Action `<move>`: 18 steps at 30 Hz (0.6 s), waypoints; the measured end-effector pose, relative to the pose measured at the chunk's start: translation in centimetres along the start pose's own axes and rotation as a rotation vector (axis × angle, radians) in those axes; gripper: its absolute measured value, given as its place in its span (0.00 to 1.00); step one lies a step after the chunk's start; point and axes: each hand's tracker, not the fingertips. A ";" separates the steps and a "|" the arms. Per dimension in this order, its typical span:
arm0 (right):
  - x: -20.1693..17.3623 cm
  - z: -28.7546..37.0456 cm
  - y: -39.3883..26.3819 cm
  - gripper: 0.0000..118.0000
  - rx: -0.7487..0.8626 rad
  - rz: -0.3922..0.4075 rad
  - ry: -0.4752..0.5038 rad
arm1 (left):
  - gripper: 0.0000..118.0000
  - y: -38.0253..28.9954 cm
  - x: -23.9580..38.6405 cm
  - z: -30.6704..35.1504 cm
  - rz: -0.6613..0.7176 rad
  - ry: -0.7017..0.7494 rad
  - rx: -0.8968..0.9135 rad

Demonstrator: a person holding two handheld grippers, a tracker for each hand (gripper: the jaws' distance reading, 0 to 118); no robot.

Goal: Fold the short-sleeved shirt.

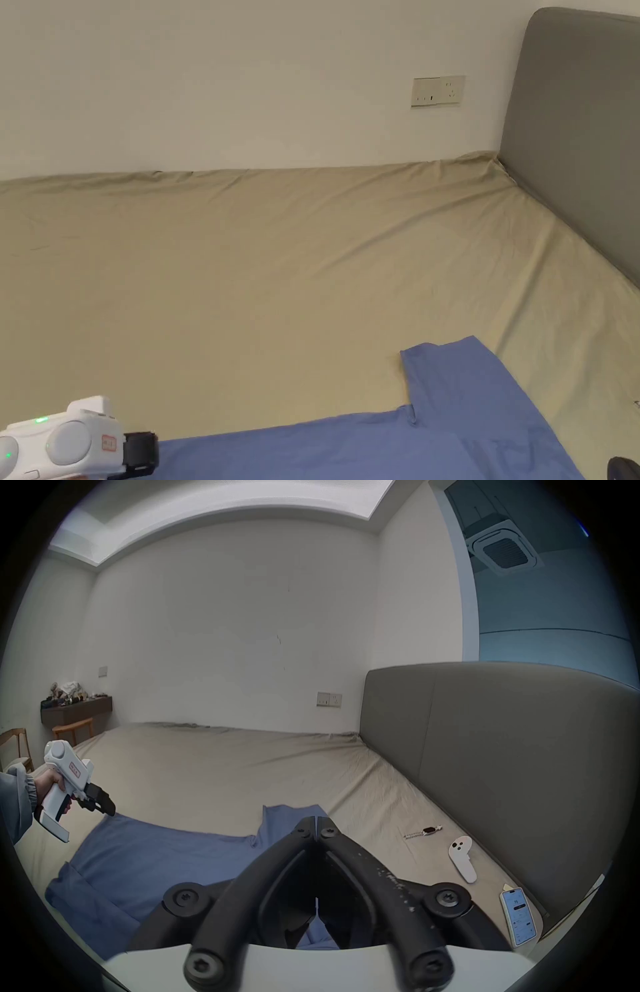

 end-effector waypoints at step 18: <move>1.6 -14.3 0.4 1.00 -0.269 -0.061 0.131 | 0.02 -1.6 0.1 1.0 -0.053 -0.088 0.097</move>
